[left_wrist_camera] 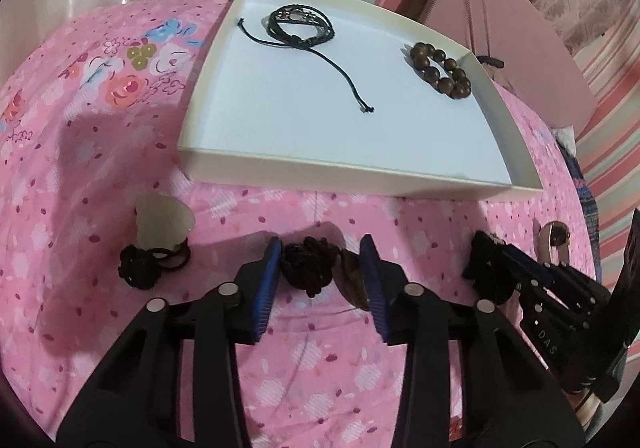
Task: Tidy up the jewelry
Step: 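Grasp the black cord with amber stone with the left tool while the right tool grasps the black scrunchie, then carry the amber pendant and black scrunchie over the white tray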
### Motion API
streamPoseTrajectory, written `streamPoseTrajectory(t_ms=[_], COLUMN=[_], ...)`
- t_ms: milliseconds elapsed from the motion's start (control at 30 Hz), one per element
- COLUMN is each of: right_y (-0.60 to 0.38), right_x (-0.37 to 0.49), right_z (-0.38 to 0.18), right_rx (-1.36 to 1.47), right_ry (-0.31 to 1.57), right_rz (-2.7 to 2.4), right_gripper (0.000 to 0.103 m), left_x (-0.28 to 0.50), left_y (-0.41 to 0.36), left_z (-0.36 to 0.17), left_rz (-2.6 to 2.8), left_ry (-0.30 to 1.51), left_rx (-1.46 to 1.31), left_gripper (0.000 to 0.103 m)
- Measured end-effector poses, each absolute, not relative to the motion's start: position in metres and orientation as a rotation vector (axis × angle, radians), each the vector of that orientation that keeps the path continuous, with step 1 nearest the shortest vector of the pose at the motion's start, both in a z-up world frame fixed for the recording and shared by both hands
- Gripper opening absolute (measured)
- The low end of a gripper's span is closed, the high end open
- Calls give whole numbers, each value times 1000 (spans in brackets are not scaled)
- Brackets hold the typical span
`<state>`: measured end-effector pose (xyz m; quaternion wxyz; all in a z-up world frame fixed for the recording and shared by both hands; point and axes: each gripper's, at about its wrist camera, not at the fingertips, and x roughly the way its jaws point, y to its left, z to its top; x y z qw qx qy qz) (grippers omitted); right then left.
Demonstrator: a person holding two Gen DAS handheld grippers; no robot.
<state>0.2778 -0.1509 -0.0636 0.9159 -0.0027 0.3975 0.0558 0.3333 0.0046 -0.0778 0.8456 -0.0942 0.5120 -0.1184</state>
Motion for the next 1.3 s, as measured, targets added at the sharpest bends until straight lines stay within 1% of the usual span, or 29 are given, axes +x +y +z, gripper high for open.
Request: streamPoseTrajectory(t_ms=[33,200,467,700,833,1067,1300], right_y=[-151,-151,-151,-155,-156,-165,-179], right_x=[278,278,277,268,265,284,337], right_z=[-64,-63,-61,-41,-15,32,47], right_rx=[-7,-12,-3,4,12,25,58], right_ry=[818,817,805,741,694,631,631], right_rz=[114,110,109,95,107,103,62], right_gripper=[13,13,10,9,9,8,8], left_x=[334,332,328,320,315,322,371], left_y=[5,7,4,-4,-7,-15,-15], left_z=[-78,-79,-75,-67,-50,-2,28], left_rz=[-244,-242,-225,-195,-209,-230,-184], left_ry=[1080,1083,1063,1027,1002,935,908], left_rx=[-200,-215,-177,-99,-90,-55,-13], left_gripper=[25,23,21,18,17,16,16])
